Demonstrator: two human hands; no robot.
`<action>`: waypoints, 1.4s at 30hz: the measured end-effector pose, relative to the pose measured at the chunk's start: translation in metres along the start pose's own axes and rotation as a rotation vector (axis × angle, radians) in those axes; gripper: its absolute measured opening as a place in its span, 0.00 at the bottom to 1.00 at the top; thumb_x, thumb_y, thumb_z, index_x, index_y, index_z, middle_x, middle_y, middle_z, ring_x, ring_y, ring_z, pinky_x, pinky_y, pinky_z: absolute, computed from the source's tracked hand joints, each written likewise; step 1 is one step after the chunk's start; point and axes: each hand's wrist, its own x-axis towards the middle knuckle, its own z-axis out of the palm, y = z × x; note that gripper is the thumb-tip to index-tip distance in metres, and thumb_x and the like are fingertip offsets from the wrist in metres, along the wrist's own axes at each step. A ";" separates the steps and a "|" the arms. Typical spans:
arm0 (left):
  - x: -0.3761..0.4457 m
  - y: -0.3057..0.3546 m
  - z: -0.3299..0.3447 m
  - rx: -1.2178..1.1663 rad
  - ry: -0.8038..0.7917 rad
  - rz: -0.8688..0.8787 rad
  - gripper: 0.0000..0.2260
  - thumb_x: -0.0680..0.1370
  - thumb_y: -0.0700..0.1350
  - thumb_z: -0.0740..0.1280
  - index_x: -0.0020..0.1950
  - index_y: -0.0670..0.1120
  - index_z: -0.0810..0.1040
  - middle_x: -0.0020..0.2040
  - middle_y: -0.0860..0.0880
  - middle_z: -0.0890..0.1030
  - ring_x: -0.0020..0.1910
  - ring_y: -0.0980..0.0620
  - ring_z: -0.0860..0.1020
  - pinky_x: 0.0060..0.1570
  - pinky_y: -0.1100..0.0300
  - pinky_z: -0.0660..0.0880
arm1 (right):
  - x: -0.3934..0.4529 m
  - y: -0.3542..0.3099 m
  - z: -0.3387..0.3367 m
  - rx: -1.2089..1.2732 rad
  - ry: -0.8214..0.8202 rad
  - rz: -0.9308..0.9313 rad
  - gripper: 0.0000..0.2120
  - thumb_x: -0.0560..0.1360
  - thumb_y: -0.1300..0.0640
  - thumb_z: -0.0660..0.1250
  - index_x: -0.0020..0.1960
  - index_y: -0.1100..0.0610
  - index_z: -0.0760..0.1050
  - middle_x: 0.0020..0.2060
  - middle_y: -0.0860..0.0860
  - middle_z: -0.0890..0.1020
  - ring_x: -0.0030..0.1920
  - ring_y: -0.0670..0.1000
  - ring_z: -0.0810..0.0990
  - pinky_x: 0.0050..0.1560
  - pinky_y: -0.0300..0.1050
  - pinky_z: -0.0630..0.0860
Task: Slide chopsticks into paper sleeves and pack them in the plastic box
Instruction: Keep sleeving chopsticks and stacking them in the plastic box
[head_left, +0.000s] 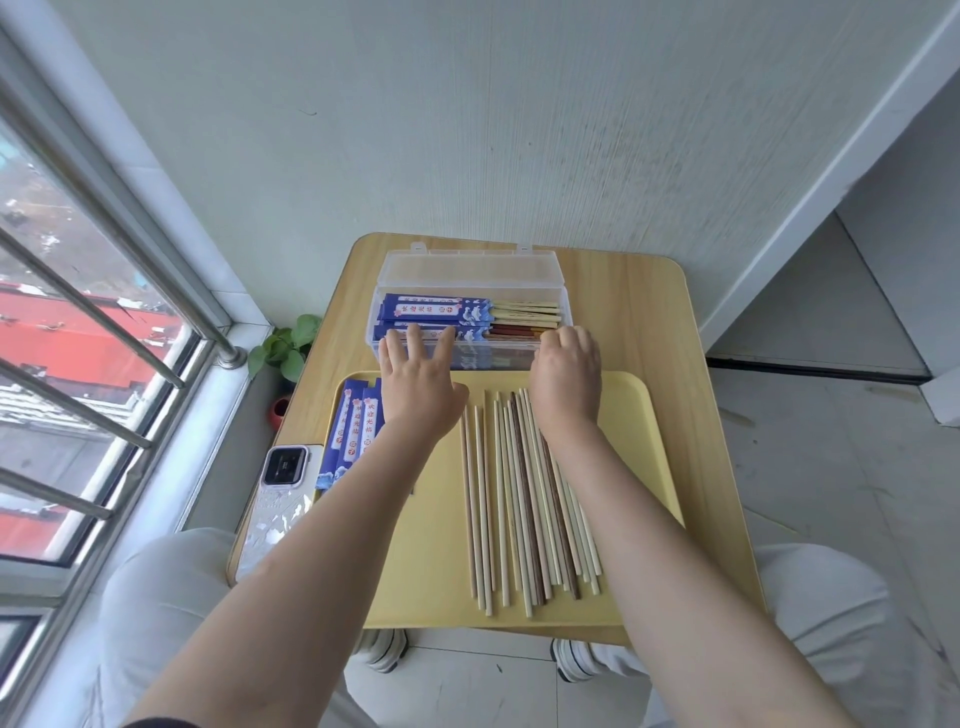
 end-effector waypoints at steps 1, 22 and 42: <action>-0.001 0.000 0.000 0.009 -0.005 0.001 0.33 0.80 0.55 0.63 0.81 0.54 0.51 0.80 0.39 0.53 0.79 0.33 0.49 0.77 0.41 0.45 | 0.001 -0.002 -0.001 -0.009 -0.014 0.008 0.10 0.65 0.74 0.72 0.36 0.61 0.76 0.34 0.56 0.77 0.41 0.59 0.76 0.50 0.53 0.78; -0.089 -0.034 0.019 -0.052 -0.081 -0.159 0.16 0.79 0.52 0.65 0.63 0.46 0.73 0.65 0.45 0.72 0.68 0.42 0.68 0.64 0.49 0.67 | -0.108 -0.065 -0.030 0.082 -0.727 0.002 0.21 0.79 0.45 0.66 0.64 0.57 0.70 0.54 0.55 0.82 0.52 0.57 0.82 0.40 0.46 0.71; -0.113 -0.024 -0.024 -1.313 -0.238 -0.480 0.03 0.79 0.44 0.70 0.47 0.46 0.82 0.39 0.48 0.84 0.33 0.55 0.81 0.37 0.58 0.80 | -0.090 -0.044 -0.055 0.935 -0.714 0.455 0.13 0.81 0.52 0.62 0.48 0.60 0.79 0.35 0.52 0.79 0.31 0.49 0.76 0.31 0.43 0.72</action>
